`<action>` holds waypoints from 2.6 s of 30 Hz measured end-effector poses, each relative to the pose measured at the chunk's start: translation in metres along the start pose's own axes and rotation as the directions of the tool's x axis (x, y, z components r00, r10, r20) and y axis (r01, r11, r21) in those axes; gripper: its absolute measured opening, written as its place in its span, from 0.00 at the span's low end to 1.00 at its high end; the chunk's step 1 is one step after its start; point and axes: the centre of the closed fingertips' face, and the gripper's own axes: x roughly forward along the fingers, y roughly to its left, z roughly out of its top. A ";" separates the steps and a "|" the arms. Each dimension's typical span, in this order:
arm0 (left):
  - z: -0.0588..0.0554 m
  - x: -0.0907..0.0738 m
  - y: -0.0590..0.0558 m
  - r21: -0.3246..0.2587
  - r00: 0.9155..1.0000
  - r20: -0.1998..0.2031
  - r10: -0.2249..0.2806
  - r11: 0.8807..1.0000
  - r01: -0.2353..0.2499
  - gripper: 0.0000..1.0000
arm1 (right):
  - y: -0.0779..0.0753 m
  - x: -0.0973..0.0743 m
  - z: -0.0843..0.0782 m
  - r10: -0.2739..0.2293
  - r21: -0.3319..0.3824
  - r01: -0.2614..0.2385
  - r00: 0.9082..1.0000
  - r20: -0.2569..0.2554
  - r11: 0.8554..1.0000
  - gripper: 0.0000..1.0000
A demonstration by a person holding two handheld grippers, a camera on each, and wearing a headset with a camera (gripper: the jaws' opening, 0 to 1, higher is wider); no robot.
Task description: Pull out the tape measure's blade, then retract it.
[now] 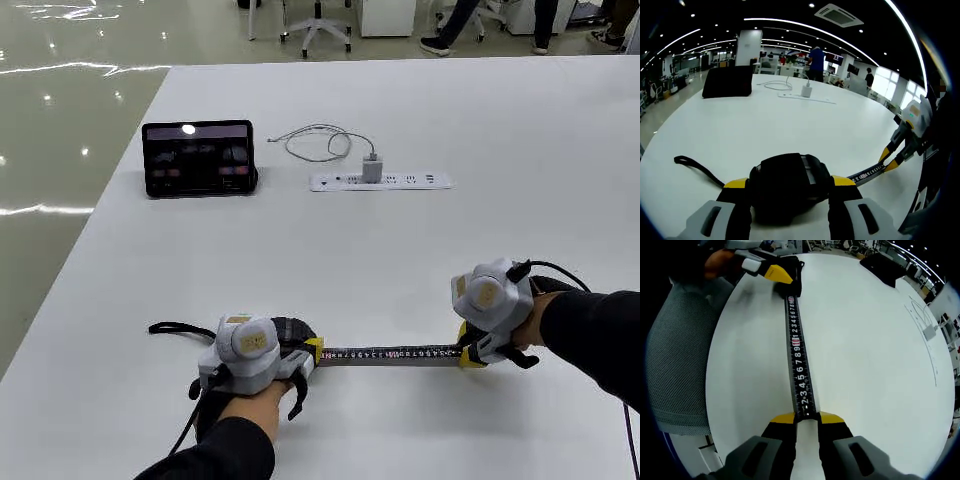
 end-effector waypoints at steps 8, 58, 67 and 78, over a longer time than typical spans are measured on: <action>-0.001 0.000 0.000 0.000 1.000 -0.007 -0.001 1.000 0.001 0.58 | 0.002 0.001 0.006 -0.010 0.011 0.010 1.000 0.007 1.000 0.11; 0.000 0.001 0.000 0.000 1.000 -0.017 -0.006 1.000 0.006 0.58 | 0.012 0.019 0.062 0.002 0.002 -0.002 0.994 0.106 1.000 0.11; 0.000 0.001 0.000 -0.001 1.000 -0.016 -0.006 1.000 0.006 0.58 | 0.013 0.021 0.071 0.002 0.006 -0.003 0.992 0.125 1.000 0.11; -0.001 0.000 -0.001 -0.003 1.000 -0.020 -0.008 1.000 0.008 0.58 | 0.014 0.024 0.080 0.000 0.015 -0.002 0.991 0.137 1.000 0.11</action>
